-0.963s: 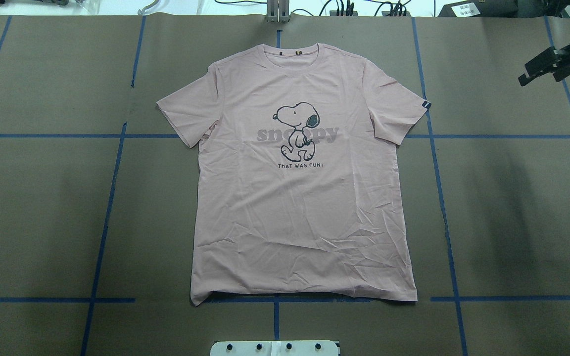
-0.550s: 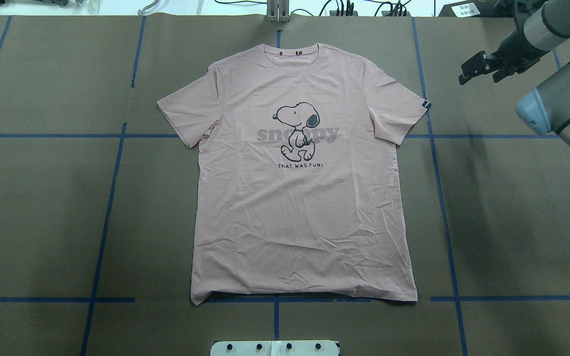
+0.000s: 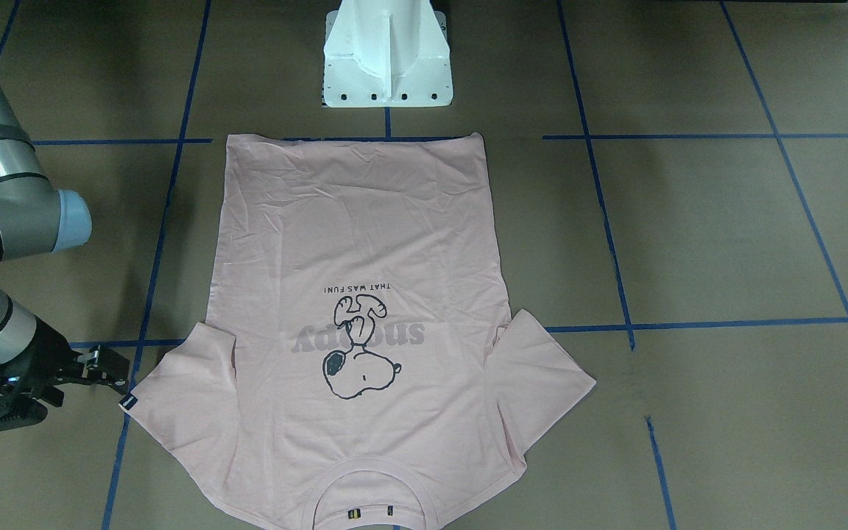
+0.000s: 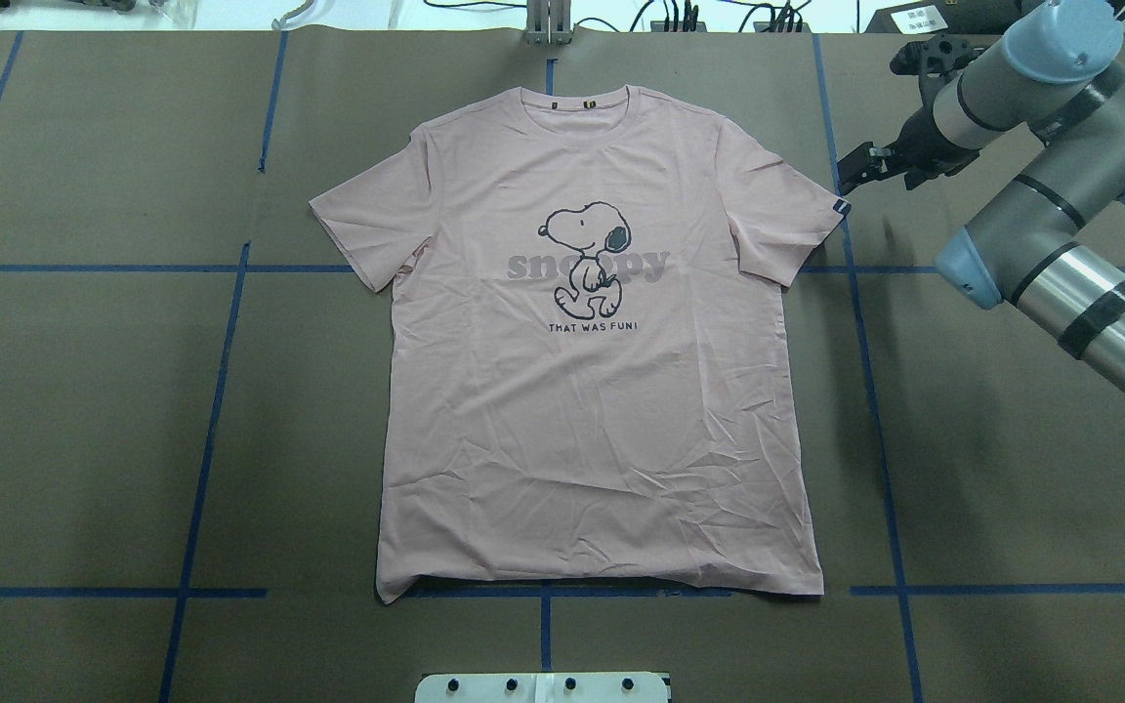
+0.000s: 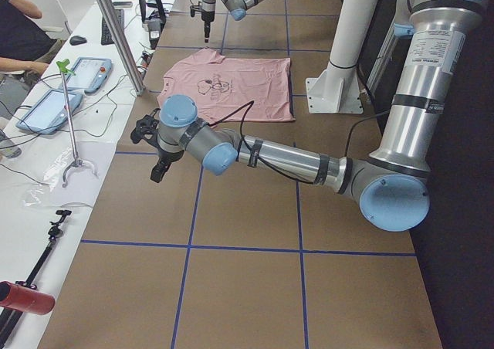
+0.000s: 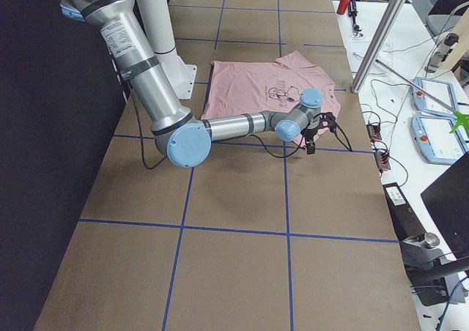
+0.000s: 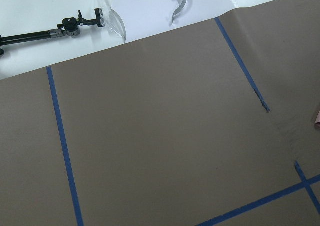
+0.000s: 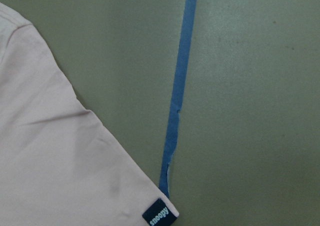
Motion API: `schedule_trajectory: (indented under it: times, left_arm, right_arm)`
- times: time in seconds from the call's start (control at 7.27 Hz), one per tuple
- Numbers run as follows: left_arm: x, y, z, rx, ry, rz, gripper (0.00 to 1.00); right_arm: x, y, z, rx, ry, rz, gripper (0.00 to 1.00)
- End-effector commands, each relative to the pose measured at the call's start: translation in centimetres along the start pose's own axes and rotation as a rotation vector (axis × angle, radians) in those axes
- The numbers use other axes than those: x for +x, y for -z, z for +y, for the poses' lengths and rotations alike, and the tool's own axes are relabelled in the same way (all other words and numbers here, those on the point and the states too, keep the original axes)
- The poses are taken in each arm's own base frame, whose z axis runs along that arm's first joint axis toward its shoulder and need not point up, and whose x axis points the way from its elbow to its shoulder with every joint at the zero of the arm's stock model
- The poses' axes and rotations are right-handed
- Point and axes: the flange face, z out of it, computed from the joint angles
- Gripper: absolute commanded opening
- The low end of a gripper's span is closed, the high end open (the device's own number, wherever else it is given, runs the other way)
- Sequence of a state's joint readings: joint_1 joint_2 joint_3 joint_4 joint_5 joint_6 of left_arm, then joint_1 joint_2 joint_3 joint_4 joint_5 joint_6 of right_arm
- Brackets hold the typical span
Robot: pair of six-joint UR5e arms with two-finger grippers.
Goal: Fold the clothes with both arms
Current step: 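Move the right gripper toward the sleeve nearest it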
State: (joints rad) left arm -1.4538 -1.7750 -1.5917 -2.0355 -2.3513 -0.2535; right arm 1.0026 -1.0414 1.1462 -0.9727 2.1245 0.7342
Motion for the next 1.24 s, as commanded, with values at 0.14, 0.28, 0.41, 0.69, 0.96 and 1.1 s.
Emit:
schedule_trajectory:
  times: [0.14, 0.28, 0.41, 0.69, 0.96, 1.1]
  left_arm:
    - [0.4, 0.1, -0.2, 0.006, -0.001, 0.000, 1.00]
    - [0.4, 0.1, -0.2, 0.006, -0.001, 0.000, 1.00]
    - [0.4, 0.1, -0.2, 0.006, -0.003, 0.000, 1.00]
    - [0.3, 0.1, -0.2, 0.005, -0.006, 0.000, 1.00]
    - [0.3, 0.1, -0.1, 0.003, -0.005, 0.001, 1.00]
    - [0.3, 0.0, -0.1, 0.002, -0.004, 0.000, 1.00]
  right_arm:
    - [-0.7, -2.4, 0.7, -0.037, -0.001, 0.015, 0.98]
    - [-1.1, -2.7, 0.4, -0.040, 0.000, 0.016, 0.96]
    - [-1.5, -3.4, 0.1, -0.051, -0.001, 0.021, 0.95]
    - [-1.6, -3.4, 0.0, -0.052, -0.001, 0.021, 0.86]
    - [-1.5, -3.4, 0.0, -0.053, -0.004, 0.022, 0.46]
    - [-1.5, -3.2, -0.2, -0.048, -0.005, 0.020, 0.23]
